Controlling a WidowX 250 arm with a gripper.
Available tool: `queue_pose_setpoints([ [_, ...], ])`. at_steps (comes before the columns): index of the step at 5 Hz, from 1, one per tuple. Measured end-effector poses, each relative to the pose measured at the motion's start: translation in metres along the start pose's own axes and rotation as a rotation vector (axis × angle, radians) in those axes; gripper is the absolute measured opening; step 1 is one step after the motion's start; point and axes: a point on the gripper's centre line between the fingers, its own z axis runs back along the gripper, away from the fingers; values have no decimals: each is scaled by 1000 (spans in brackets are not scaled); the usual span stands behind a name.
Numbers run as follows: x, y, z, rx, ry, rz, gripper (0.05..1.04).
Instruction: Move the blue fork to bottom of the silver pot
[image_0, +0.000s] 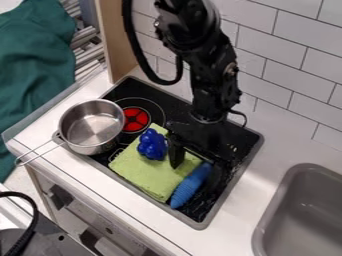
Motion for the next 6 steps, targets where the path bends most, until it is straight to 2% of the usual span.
queue_pose_setpoints([
  [3,-10,-7,2,17,8,-2,1005],
  [5,-12,-23,4,4,4,-21,1005],
  [6,-10,-27,-3,-4,18,-22,1005],
])
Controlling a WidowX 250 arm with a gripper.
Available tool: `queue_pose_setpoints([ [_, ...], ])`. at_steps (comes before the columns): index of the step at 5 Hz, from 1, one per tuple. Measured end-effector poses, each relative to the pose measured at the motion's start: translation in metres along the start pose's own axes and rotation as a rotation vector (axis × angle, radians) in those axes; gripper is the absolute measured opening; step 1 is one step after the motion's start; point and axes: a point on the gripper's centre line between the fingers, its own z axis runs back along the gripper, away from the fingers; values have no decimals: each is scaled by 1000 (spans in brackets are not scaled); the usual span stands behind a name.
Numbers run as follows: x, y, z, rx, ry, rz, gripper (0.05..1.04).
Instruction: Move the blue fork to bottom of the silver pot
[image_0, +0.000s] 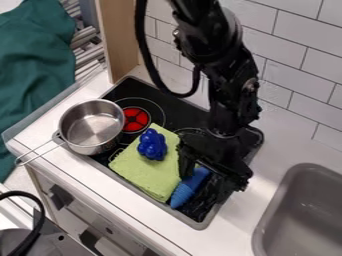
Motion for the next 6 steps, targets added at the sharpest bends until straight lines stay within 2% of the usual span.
queue_pose_setpoints([
  [2,10,-2,-17,-29,32,-22,1001],
  [3,11,0,-18,-31,34,-16,964],
  [5,12,2,-18,-46,12,-19,466],
  [6,11,3,-17,-47,7,-48,322],
])
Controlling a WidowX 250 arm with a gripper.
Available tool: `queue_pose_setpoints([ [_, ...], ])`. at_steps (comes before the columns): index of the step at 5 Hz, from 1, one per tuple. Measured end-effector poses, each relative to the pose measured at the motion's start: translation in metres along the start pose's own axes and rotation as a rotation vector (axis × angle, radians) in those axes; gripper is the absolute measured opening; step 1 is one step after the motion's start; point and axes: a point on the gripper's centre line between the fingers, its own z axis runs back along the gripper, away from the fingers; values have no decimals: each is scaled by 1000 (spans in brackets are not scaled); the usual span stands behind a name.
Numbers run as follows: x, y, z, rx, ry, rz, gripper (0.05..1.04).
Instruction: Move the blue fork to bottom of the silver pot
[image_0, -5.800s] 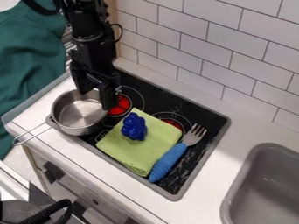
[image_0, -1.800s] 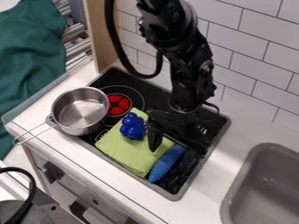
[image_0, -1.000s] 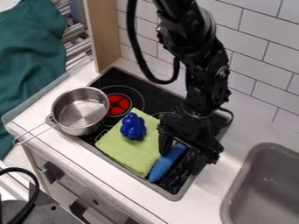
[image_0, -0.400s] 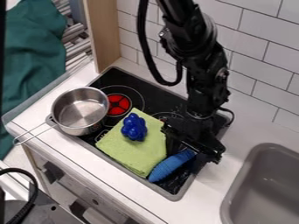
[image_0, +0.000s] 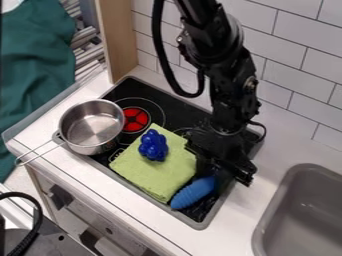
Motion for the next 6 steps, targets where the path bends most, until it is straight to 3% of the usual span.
queue_pose_setpoints([
  [2,-3,-1,3,0,-20,-71,289],
  [3,-8,-12,14,27,-41,-128,279],
  [4,-3,-19,44,63,-101,-141,278],
  [5,4,-19,58,75,-130,-152,278],
  [6,22,2,68,41,-174,-106,278],
])
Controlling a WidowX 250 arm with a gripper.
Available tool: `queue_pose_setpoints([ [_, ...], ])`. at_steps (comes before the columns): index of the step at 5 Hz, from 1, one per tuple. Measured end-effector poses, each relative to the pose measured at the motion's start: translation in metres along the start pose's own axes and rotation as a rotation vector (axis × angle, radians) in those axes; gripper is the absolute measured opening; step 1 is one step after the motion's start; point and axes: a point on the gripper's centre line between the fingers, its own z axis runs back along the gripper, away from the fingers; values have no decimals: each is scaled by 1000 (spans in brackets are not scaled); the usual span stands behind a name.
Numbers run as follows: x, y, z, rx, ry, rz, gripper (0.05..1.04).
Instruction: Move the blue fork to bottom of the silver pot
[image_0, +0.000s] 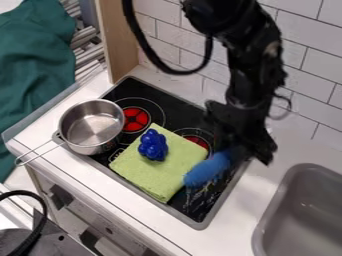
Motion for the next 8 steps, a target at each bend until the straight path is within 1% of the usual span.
queue_pose_setpoints([
  [1,16,40,0,-15,-7,70,278],
  [2,37,85,9,-11,-27,130,277],
  [3,45,128,10,-10,-27,171,275],
  [4,50,161,7,-1,-14,199,273],
  [5,48,174,-9,-15,16,215,272],
  [6,43,176,-30,-49,60,231,272],
  [7,37,170,-51,-91,94,236,269],
  [8,38,169,-65,-115,107,242,267],
])
